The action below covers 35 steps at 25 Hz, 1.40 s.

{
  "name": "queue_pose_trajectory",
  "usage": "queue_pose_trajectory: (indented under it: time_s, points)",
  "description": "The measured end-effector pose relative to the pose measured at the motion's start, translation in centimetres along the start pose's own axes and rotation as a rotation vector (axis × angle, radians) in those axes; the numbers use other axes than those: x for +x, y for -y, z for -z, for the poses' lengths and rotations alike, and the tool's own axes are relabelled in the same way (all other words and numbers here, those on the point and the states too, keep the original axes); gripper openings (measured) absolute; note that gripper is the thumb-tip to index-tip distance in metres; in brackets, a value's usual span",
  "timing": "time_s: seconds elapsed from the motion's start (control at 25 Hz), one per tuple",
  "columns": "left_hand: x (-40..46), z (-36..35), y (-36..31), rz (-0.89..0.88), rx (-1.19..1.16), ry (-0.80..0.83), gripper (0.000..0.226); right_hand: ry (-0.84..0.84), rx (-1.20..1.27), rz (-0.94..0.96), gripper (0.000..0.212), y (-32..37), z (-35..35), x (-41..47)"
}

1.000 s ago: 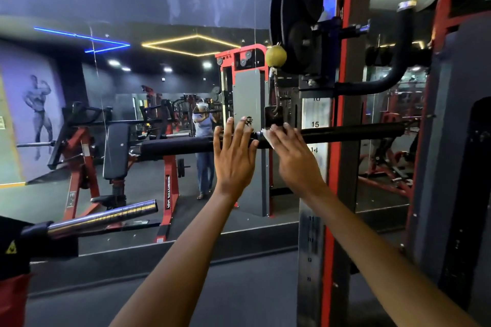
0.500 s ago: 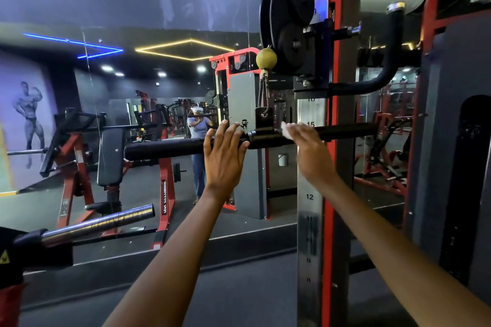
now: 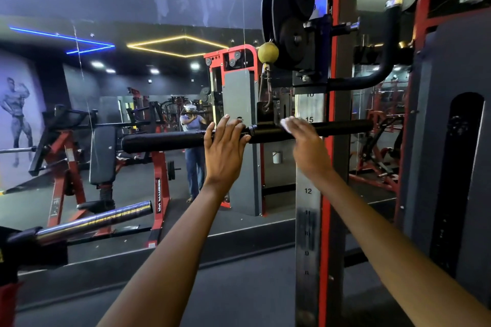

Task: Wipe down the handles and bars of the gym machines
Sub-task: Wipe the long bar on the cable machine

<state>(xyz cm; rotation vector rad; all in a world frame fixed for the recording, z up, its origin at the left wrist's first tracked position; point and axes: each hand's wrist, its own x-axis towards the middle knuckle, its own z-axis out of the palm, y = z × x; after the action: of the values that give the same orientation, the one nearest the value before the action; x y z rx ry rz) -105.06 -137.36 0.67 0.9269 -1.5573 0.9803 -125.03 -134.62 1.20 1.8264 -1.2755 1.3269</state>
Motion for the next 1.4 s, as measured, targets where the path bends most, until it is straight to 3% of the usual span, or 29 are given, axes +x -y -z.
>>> queue_pose_trajectory:
  time_s: [0.12, 0.2, 0.36, 0.44, 0.6, 0.68, 0.8, 0.88, 1.04, 1.12, 1.32, 1.4]
  points:
    - [0.1, 0.0, -0.1, 0.009, -0.039, -0.01, 0.028, -0.028, -0.104, -0.273, 0.053, -5.8, 2.2, -0.6]
    - [0.2, 0.0, -0.4, 0.026, -0.04, -0.009, 0.029, -0.007, -0.069, -0.366, 0.05, -5.9, 2.7, 0.5]
    - [0.0, 0.0, -0.7, 0.037, -0.042, -0.01, 0.029, 0.174, -0.036, 0.026, 0.054, 0.7, 1.1, 0.6]
    - [0.0, 0.0, -0.7, 0.037, -0.052, -0.003, 0.029, 0.135, -0.084, 0.046, 0.057, -0.5, 1.4, 0.4]
    - [0.1, 0.1, -0.4, 0.024, -0.055, 0.001, 0.029, 0.011, -0.2, -0.36, 0.044, -6.7, 4.2, 0.9]
    - [0.2, 0.0, -0.4, 0.026, -0.056, -0.001, 0.029, -0.01, -0.137, -0.473, 0.042, -4.7, 3.8, 1.8]
    - [0.0, -0.1, -0.6, 0.037, -0.046, -0.007, 0.03, 0.132, 0.006, -0.116, 0.047, 1.3, 1.6, 1.9]
    - [0.0, -0.2, -0.6, 0.043, -0.064, -0.006, 0.031, 0.144, -0.032, 0.026, 0.051, 0.7, 1.4, 1.9]
    - [0.1, -0.2, -0.3, 0.036, -0.048, 0.023, 0.032, 0.097, -0.213, -0.3, 0.044, -7.8, 4.8, 2.3]
    - [0.1, -0.3, -0.3, 0.017, 0.003, 0.048, 0.034, 0.043, -0.191, -0.411, 0.041, -8.0, 4.6, 2.4]
    - [-0.5, -0.7, 0.0, 0.07, -0.031, 0.105, 0.04, 0.037, -0.086, 0.048, 0.046, -2.8, 1.8, 1.0]
    - [-0.6, -0.8, 0.3, 0.069, -0.051, 0.117, 0.04, -0.052, -0.164, 0.015, 0.045, -5.8, 2.8, 0.5]
